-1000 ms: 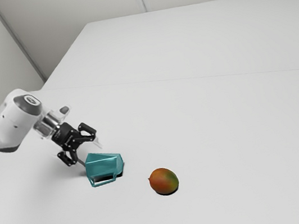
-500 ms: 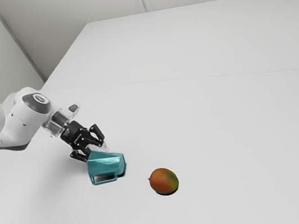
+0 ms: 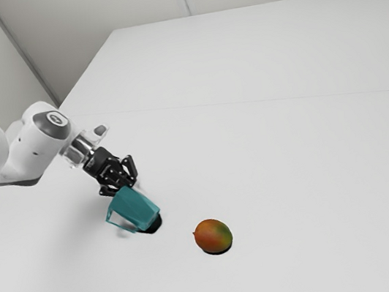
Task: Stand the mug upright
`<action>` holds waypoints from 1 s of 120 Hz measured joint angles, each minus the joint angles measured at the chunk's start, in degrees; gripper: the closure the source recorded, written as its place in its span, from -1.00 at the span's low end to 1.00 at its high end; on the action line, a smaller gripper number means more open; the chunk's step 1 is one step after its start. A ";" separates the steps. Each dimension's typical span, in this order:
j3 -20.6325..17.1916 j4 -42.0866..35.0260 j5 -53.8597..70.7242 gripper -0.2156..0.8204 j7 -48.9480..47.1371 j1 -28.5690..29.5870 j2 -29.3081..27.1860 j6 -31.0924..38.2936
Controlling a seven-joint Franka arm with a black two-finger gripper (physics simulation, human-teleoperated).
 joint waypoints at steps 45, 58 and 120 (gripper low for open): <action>-4.84 -0.04 16.48 0.91 -0.18 -1.19 -6.14 8.08; -5.79 0.02 23.77 0.92 -0.22 -2.24 -7.14 11.77; -7.23 -3.57 41.99 0.92 -0.32 -3.75 -6.78 28.59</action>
